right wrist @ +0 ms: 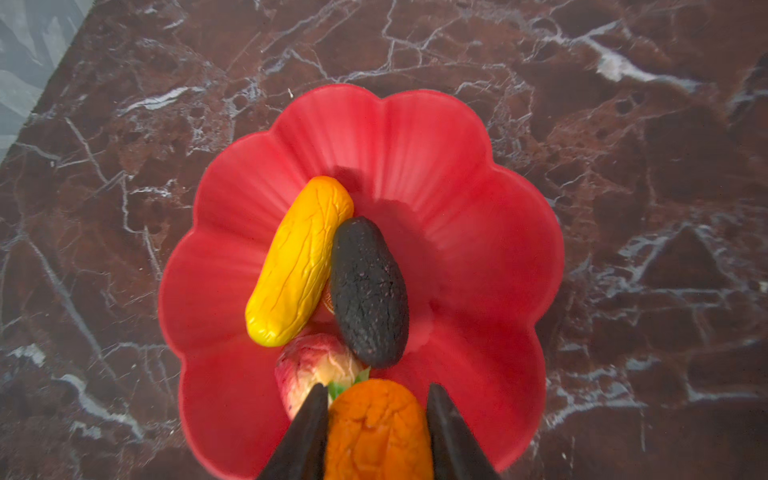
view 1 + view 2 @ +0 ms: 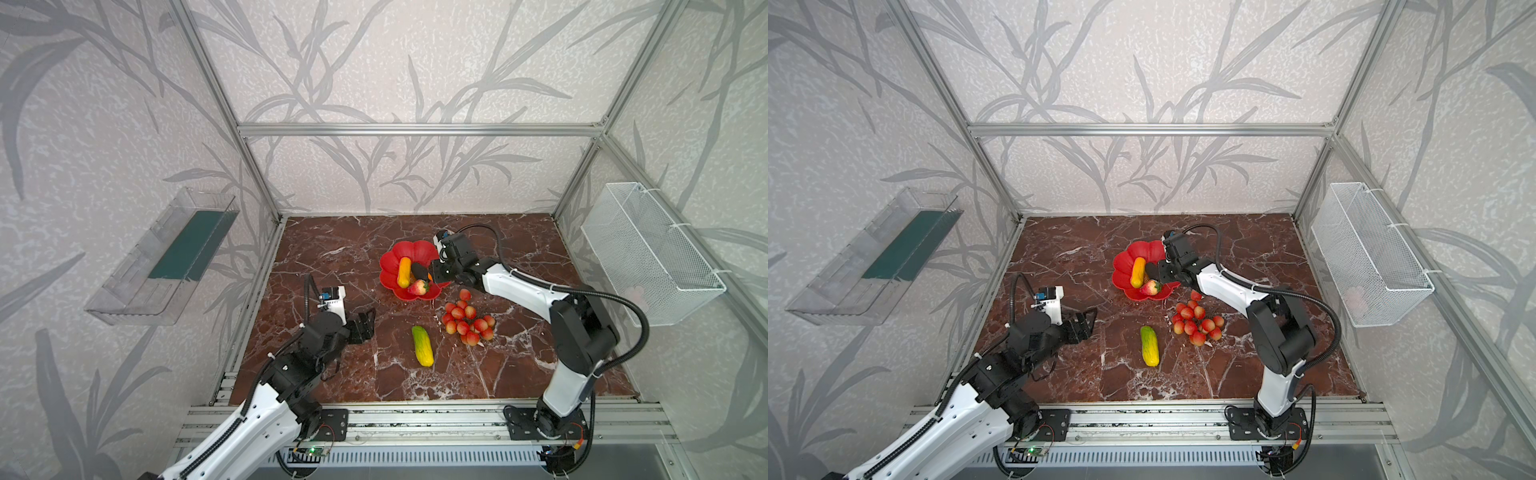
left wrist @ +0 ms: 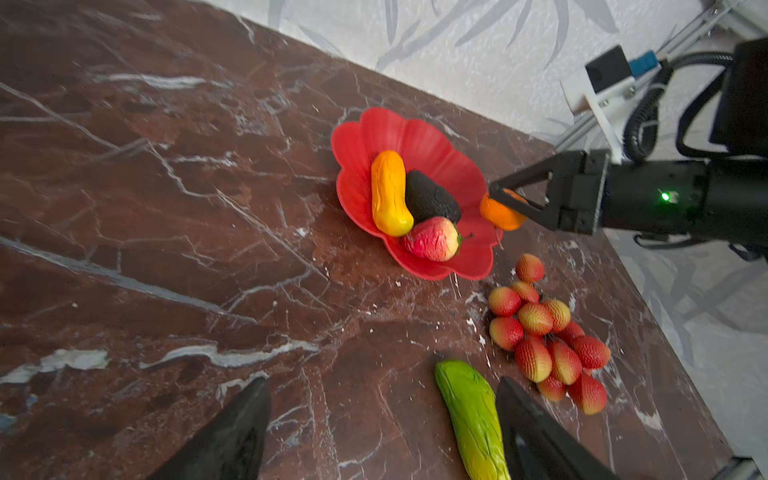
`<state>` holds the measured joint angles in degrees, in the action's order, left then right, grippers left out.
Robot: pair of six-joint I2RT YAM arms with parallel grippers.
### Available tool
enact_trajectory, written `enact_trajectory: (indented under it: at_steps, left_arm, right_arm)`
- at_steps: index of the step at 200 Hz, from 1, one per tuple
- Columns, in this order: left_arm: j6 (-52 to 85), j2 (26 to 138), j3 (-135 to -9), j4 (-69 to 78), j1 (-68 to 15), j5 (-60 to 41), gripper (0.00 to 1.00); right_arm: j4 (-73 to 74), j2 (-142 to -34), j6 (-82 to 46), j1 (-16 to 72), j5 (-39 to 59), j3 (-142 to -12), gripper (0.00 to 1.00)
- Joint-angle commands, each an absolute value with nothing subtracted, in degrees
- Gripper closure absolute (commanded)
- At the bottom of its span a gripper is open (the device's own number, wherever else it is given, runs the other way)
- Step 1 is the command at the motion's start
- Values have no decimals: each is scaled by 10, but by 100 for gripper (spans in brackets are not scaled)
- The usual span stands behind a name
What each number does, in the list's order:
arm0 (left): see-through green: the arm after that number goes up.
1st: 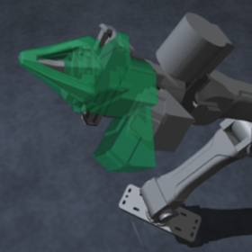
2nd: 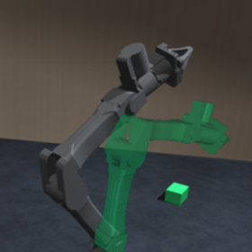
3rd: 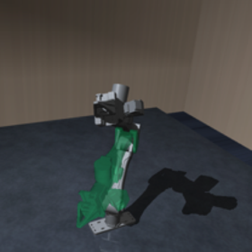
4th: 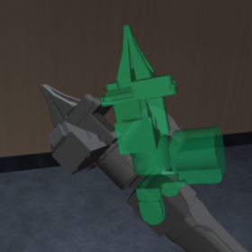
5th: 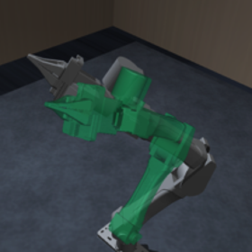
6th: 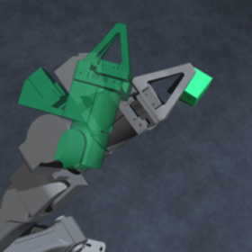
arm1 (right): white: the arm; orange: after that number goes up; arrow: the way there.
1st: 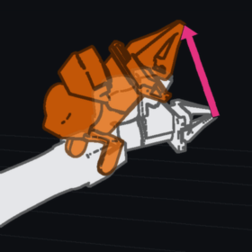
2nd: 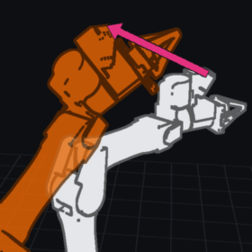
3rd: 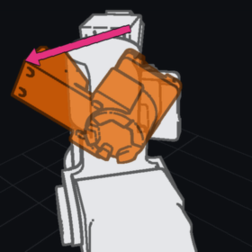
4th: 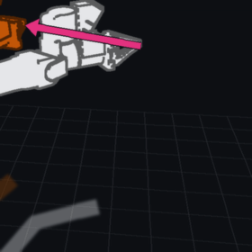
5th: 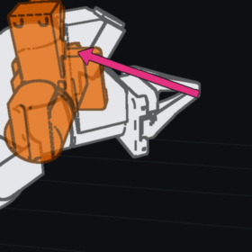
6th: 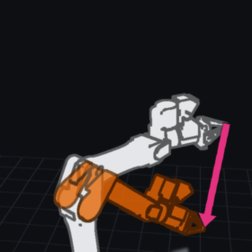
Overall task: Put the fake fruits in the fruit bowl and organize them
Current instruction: 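Place orange tangerine in bowl with right gripper while left gripper withdraws, then grasp the green cucumber with the left gripper and place it in the bowl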
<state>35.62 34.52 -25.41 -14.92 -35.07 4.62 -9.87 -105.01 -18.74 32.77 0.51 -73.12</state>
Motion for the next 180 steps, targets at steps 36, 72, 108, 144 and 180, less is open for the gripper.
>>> enact_trajectory:
  at_steps: [36,72,108,144,180]
  left_arm:
    - [398,390,-242,-97,-376,-13,19]
    - [411,446,-248,-61,-453,26,20]
    - [431,544,-272,-33,-505,25,19]
    - [434,637,-299,2,-531,4,19]
    - [433,715,-327,36,-543,-23,19]
  right_arm:
    - [-51,-1114,-201,313,16,-751,60]
    - [-53,-1070,-199,308,14,-750,30]
    - [-40,-933,-194,303,-4,-689,14]
    - [-32,-772,-198,303,-5,-560,2]
    - [-79,-625,-214,303,-13,-445,1]
